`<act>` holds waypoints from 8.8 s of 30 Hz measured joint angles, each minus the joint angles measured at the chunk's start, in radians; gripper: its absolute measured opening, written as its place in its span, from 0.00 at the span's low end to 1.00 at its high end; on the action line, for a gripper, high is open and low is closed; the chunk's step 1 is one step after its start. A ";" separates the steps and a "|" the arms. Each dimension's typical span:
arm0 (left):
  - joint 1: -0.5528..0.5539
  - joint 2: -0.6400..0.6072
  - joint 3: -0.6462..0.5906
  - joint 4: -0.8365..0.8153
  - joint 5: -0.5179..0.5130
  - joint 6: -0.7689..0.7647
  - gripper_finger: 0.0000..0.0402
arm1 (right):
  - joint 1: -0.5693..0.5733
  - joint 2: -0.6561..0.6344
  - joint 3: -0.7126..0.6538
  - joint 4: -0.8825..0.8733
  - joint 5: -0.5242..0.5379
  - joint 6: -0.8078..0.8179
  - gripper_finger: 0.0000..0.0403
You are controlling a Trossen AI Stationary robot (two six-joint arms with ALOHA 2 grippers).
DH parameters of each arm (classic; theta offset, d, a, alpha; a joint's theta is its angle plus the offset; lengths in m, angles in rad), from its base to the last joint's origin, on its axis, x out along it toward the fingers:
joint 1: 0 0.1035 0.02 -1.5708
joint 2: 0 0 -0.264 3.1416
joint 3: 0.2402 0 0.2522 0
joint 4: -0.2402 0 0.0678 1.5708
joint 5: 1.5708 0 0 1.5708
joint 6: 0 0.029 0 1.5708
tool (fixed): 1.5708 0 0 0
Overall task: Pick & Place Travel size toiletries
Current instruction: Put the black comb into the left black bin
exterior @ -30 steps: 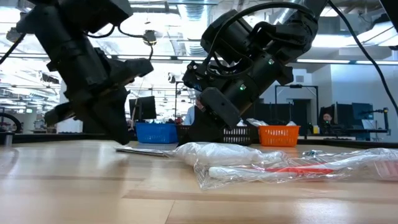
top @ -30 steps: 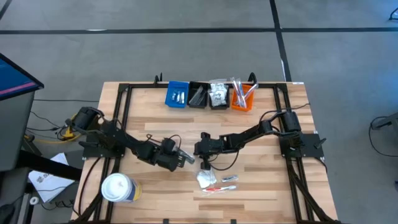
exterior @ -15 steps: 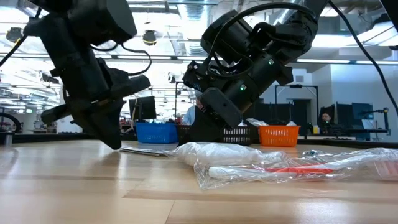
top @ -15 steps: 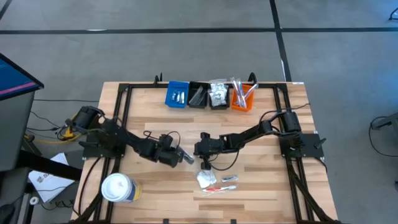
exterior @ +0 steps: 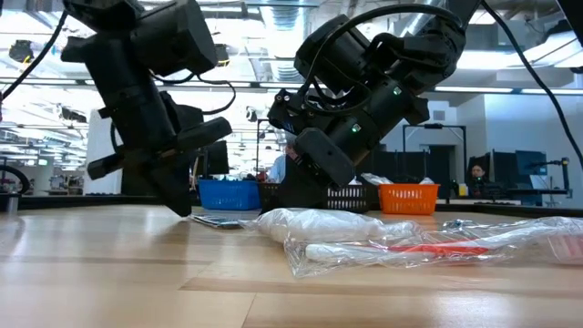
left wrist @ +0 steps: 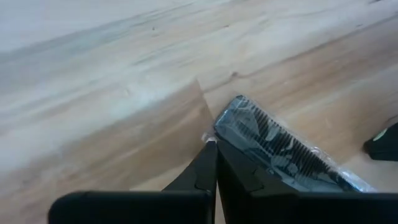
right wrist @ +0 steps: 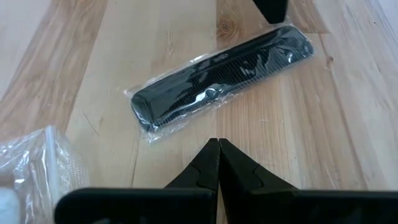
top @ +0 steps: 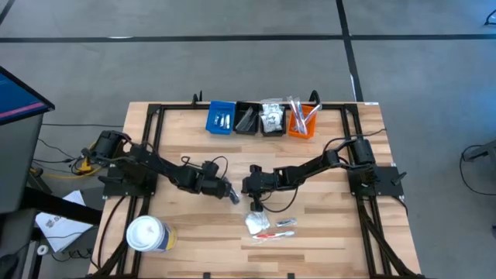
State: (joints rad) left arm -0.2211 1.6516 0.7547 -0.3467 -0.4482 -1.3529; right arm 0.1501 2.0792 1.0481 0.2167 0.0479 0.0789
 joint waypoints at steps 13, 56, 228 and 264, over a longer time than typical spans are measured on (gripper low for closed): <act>0.095 0.000 0.001 0.066 0.046 0.149 0.00 | 0.000 0.000 0.000 0.002 -0.004 0.000 0.00; -0.010 0.015 0.000 0.220 0.089 0.121 0.00 | -0.040 0.004 -0.028 0.137 -0.266 0.154 0.00; -0.058 0.242 -0.068 0.815 -0.002 0.821 0.00 | -0.109 -0.191 -0.108 -0.094 -0.223 0.119 0.17; -0.046 0.243 -0.068 0.818 -0.041 0.815 0.00 | -0.165 -0.050 -0.090 0.105 -0.417 0.569 0.59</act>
State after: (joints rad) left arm -0.2672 1.8946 0.6865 0.4717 -0.4892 -0.5378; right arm -0.0149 2.0289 0.9582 0.3219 -0.3695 0.6483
